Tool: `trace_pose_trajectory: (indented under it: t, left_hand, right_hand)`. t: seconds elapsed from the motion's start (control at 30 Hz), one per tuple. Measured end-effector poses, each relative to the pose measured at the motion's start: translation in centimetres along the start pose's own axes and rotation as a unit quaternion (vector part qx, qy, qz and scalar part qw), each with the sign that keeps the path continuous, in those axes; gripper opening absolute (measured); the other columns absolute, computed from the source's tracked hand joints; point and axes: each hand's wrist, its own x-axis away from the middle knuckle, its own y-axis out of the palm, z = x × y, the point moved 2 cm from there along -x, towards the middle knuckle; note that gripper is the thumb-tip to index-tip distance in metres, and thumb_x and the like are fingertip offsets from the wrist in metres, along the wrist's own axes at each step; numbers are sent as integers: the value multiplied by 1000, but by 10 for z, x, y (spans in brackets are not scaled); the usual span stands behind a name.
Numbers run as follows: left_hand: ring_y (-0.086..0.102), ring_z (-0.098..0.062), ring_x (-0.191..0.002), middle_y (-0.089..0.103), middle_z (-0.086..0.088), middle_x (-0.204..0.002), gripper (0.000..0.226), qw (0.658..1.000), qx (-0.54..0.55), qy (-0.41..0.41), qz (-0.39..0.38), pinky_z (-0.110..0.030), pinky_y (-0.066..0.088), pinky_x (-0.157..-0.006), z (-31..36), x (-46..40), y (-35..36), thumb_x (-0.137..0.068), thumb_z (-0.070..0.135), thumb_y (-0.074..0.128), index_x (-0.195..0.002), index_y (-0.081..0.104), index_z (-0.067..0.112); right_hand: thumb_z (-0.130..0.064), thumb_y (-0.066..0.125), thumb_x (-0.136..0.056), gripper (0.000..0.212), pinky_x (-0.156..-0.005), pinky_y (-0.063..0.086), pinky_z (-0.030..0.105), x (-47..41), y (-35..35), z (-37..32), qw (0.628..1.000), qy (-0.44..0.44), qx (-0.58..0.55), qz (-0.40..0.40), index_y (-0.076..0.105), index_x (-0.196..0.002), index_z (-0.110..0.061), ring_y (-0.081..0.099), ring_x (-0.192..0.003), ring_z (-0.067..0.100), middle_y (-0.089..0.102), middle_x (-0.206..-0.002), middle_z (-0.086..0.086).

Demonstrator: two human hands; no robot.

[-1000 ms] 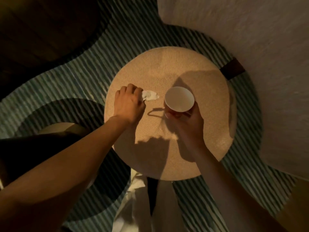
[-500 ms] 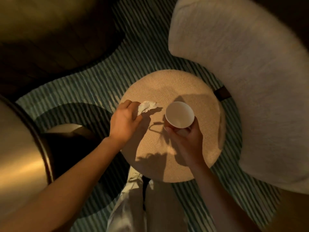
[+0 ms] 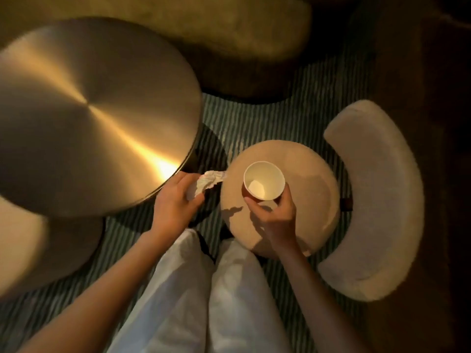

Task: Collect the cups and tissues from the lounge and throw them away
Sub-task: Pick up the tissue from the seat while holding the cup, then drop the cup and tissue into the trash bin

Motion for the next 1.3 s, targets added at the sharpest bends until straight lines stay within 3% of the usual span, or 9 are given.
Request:
trace_pose_trajectory:
  t: [0.07, 0.17, 0.37, 0.5, 0.73, 0.97, 1.07, 1.17, 1.3]
  left_hand:
    - [58, -22, -91, 62, -4, -102, 34, 997, 5, -58, 43, -32, 44, -75, -10, 41, -27, -79, 13, 71, -112, 63, 12]
    - [57, -18, -95, 61, 1, -105, 35, 986, 2, -142, 92, -35, 48, -79, -34, 102, -62, -80, 17, 69, -115, 62, 16]
    - [59, -22, -94, 61, -4, -105, 36, 939, 0, -273, 208, -37, 49, -78, -92, 230, -131, -80, 14, 71, -114, 62, 10]
    - [59, -25, -94, 61, -7, -102, 35, 900, 3, -337, 277, -39, 48, -77, -128, 322, -174, -78, 11, 70, -112, 64, 8]
    - [58, -27, -96, 61, -9, -103, 36, 832, 4, -432, 348, -41, 47, -77, -189, 499, -237, -78, 5, 69, -114, 64, 6]
    - [58, -24, -91, 61, -7, -100, 35, 764, -34, -485, 424, -33, 43, -73, -242, 622, -323, -76, 5, 70, -110, 65, 9]
    - [57, -22, -92, 60, -4, -101, 34, 735, -67, -501, 452, -31, 43, -71, -274, 656, -364, -77, 10, 69, -111, 64, 13]
    - [58, -24, -93, 61, -5, -103, 33, 701, -97, -528, 470, -36, 47, -74, -313, 685, -402, -79, 15, 67, -111, 63, 15]
    - [59, -26, -94, 61, -6, -104, 33, 679, -124, -547, 474, -38, 50, -75, -378, 712, -462, -78, 15, 70, -111, 63, 15]
  right_hand:
    - [-23, 86, -65, 68, -94, 44, 18, 21, 14, -13, 997, 12, -2, -77, 54, -124, -13, 56, -111, 12, 63, -120, 2]
    - [-31, 86, -62, 71, -86, 38, 1, 53, 46, -33, 985, -3, 6, -175, 49, -123, -36, 53, -108, -3, 59, -117, -18]
    - [-48, 83, -60, 70, -90, 45, 19, 119, 120, -72, 935, -81, 64, -340, 45, -118, -58, 51, -113, -5, 55, -117, -30]
    - [-49, 82, -60, 66, -84, 43, 6, 169, 178, -107, 889, -151, 94, -423, 46, -114, -60, 51, -109, -11, 56, -113, -35]
    - [-45, 82, -63, 63, -80, 48, 10, 315, 299, -148, 814, -207, 80, -537, 48, -116, -54, 56, -106, -6, 60, -111, -27]
    - [-41, 82, -67, 66, -78, 38, -4, 450, 436, -242, 751, -295, 24, -590, 38, -105, -73, 46, -102, -26, 49, -104, -51]
    - [-31, 82, -72, 66, -80, 38, -4, 500, 492, -279, 710, -312, 17, -630, 41, -109, -66, 46, -103, -25, 52, -104, -48]
    - [-23, 81, -74, 63, -81, 43, 4, 543, 554, -301, 678, -304, 12, -669, 44, -121, -43, 52, -102, -19, 55, -108, -34]
    - [-22, 80, -74, 66, -84, 40, 10, 597, 643, -324, 655, -307, 8, -690, 42, -128, -31, 52, -108, 1, 55, -116, -14]
